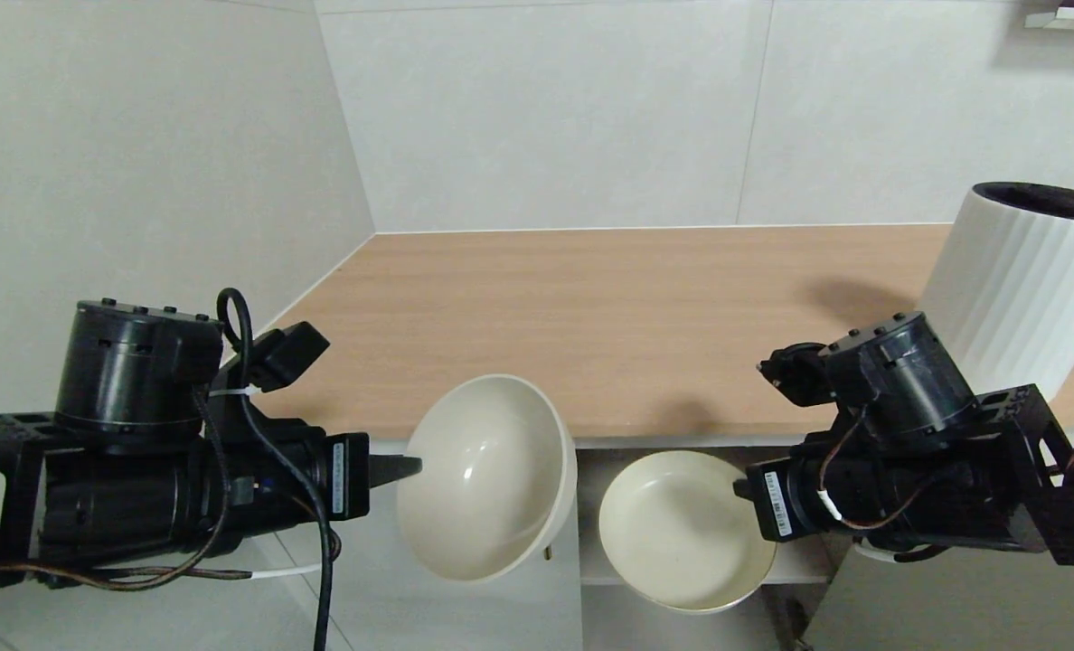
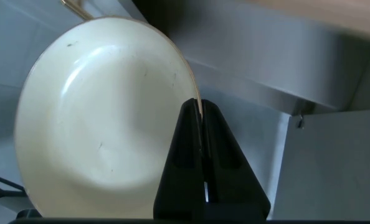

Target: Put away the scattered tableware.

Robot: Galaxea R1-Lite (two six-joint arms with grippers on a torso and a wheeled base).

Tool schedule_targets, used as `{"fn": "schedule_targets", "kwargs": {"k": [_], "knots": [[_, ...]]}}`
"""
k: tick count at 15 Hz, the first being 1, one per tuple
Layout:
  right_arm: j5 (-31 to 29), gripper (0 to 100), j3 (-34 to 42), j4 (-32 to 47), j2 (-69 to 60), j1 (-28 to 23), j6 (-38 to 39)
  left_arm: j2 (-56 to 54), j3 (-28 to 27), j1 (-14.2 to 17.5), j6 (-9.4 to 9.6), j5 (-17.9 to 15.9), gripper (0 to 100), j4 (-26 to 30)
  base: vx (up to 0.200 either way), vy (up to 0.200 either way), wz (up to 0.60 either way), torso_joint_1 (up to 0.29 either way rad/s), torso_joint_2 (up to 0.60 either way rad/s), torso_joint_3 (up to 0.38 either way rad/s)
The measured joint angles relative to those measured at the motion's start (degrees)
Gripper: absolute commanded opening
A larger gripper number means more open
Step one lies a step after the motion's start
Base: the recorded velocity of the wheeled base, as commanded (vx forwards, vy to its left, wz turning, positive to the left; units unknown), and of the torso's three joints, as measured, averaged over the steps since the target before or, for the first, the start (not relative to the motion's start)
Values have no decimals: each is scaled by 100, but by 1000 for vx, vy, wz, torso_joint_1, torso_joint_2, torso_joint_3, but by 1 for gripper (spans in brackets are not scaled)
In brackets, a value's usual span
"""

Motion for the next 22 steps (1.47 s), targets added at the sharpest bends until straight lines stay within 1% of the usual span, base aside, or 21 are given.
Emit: {"fn": "schedule_targets", "kwargs": {"k": [8,14,20,22], "knots": [[-6,0,5,0,24,48,0,-4,4,0,7,-9,0,-2,0,0,0,-172,467,296],[-6,0,6,9,52,45,0,-2,4,0,2,-9,0,11,0,0,0,-110,422,309],[-12,0,2,-7,74,45,-11,0,4,-2,2,-9,0,-5,0,0,0,-13,57,32],[-45,0,2,2,162,45,-158,0,4,-2,5,-9,0,-5,0,0,0,0,0,0]]}}
